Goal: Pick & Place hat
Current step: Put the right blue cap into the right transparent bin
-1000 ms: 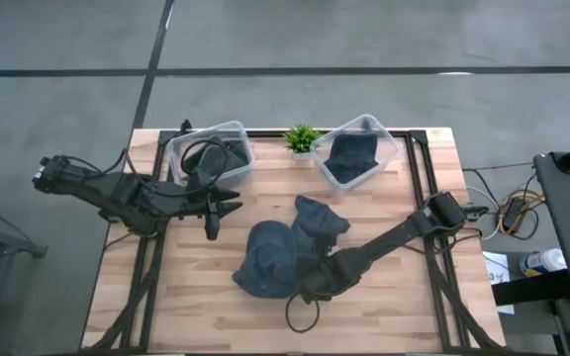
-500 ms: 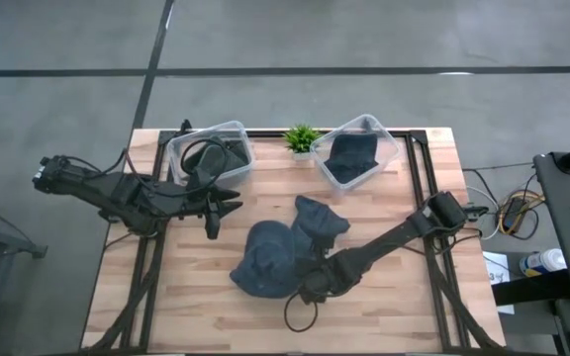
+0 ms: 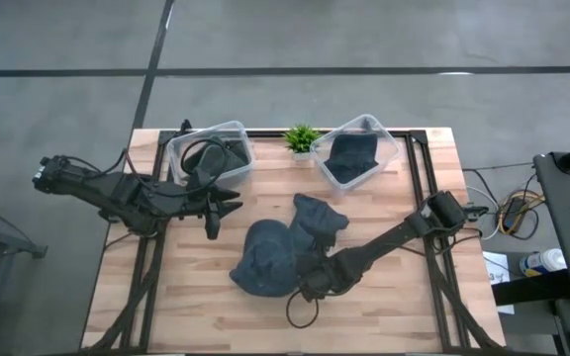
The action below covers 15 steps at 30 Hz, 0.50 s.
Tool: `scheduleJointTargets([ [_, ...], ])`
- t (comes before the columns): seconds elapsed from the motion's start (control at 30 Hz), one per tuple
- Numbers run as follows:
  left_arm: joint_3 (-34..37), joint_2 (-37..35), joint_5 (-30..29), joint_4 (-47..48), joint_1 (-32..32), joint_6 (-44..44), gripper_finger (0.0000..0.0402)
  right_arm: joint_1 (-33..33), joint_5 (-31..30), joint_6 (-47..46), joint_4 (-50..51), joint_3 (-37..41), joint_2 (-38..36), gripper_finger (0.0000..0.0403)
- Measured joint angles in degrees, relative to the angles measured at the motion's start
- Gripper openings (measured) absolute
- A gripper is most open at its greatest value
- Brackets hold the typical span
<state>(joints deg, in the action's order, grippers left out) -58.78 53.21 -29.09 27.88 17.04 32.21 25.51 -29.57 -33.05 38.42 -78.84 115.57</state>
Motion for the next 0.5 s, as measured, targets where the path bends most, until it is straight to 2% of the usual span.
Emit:
scheduleJointTargets([
  [0.23,0.00,0.00,1.08,0.00,0.00,0.00,0.0129,-0.76,-5.61,0.06,-0.07,0.27,0.00,0.0304],
  [0.5,0.00,0.00,1.12,0.00,0.00,0.22,0.0129,-2.01,-6.54,0.05,-1.62,2.19,0.02,0.0282],
])
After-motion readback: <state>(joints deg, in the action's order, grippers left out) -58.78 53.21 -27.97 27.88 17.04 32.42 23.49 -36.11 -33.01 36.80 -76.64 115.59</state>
